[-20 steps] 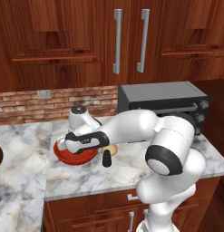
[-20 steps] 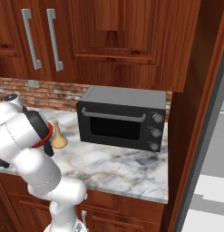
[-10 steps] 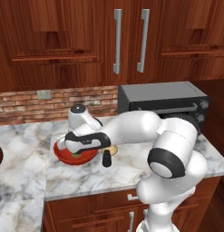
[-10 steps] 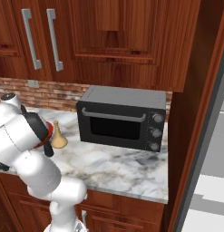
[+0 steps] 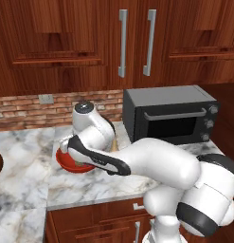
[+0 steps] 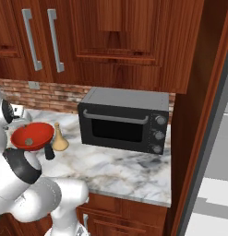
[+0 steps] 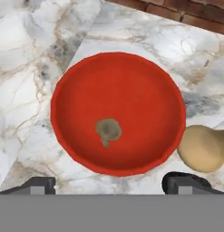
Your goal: Retrieve the bottle and the shaker from the cabinet and place them next to the mixing bowl on the counter. Then add garlic from the fridge to the mixing bowl.
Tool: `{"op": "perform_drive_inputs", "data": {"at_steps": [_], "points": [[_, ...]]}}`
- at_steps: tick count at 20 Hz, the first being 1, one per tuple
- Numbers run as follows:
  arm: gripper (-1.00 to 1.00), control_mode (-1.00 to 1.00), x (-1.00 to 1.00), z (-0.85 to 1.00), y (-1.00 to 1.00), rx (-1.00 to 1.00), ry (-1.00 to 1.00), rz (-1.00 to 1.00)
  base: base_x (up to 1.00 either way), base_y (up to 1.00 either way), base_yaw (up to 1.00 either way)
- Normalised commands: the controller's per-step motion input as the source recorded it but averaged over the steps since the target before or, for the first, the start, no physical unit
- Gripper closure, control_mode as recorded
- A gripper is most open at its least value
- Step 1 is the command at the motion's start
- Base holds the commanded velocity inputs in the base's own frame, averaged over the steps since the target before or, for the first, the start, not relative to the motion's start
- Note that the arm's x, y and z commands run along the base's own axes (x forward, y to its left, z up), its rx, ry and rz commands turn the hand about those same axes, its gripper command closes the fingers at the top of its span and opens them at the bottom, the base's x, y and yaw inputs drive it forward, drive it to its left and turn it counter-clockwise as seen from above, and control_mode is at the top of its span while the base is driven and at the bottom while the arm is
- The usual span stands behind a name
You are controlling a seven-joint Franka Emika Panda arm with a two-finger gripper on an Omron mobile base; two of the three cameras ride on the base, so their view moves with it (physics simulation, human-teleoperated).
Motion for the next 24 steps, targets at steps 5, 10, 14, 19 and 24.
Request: {"op": "perform_drive_inputs", "data": {"at_steps": [5, 10, 14, 19, 24], "points": [[-1.00, -1.00, -0.48, 0.78, -0.73, 0.04, 0.00, -0.03, 0.00, 0.00, 0.00], [-1.00, -1.00, -0.48, 0.66, -0.92, 0.12, 0.01, -0.12, 0.00, 0.00, 0.00], [-1.00, -1.00, -0.69, 0.63, -0.94, 0.14, 0.01, -0.12, 0.00, 0.00, 0.00], [-1.00, -1.00, -0.64, 0.64, -1.00, 0.09, 0.00, -0.15, 0.00, 0.00, 0.00], [-1.00, -1.00, -0.86, 0.59, -0.82, 0.05, -0.02, -0.14, 0.00, 0.00, 0.00]]}}
